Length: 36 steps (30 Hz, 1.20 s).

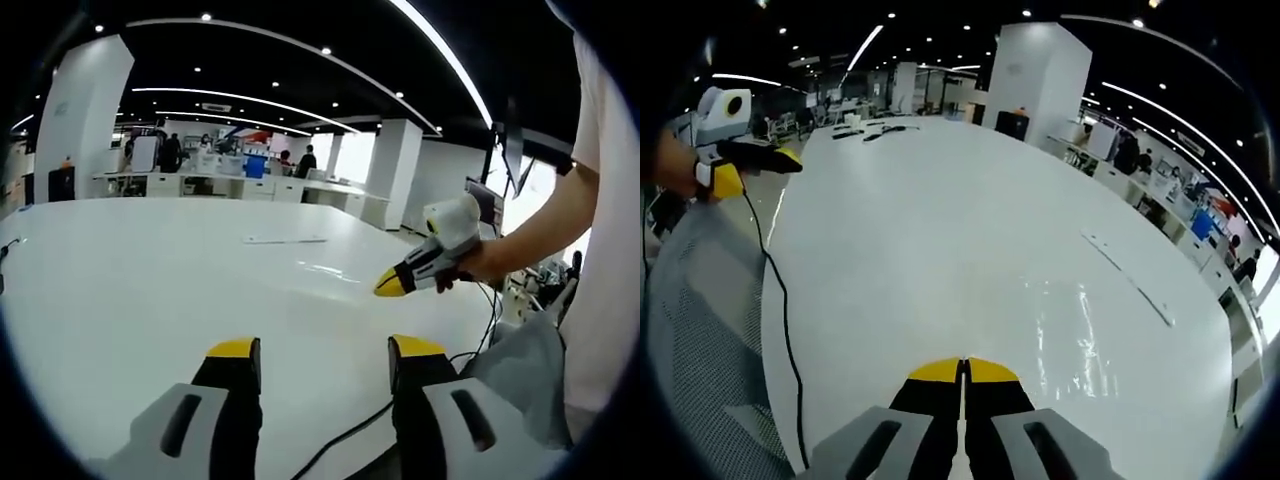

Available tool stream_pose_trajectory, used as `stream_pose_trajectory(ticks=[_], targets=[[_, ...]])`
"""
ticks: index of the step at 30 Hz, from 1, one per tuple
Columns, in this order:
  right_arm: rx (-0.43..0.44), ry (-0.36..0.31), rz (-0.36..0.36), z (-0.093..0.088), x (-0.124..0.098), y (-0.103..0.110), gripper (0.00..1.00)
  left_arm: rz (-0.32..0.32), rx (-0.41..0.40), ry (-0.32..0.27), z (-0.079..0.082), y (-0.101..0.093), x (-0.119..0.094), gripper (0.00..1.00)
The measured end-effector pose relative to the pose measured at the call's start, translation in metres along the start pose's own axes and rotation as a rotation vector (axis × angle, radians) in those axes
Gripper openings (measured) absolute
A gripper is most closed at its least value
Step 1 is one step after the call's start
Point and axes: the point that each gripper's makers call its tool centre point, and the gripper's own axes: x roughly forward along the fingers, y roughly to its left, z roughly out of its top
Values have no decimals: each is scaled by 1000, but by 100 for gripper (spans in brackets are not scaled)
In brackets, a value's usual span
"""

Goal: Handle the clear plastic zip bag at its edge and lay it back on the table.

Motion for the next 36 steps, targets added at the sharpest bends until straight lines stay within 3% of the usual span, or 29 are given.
stream_pose_trajectory(ticks=[14,36], targets=[[-29,-24,15,16,-22,-2,0,-21,20,17,-3,-5,2,44],[-104,-85,127,47,-61,11,0,-84,48,75,-10,-13,6,40]])
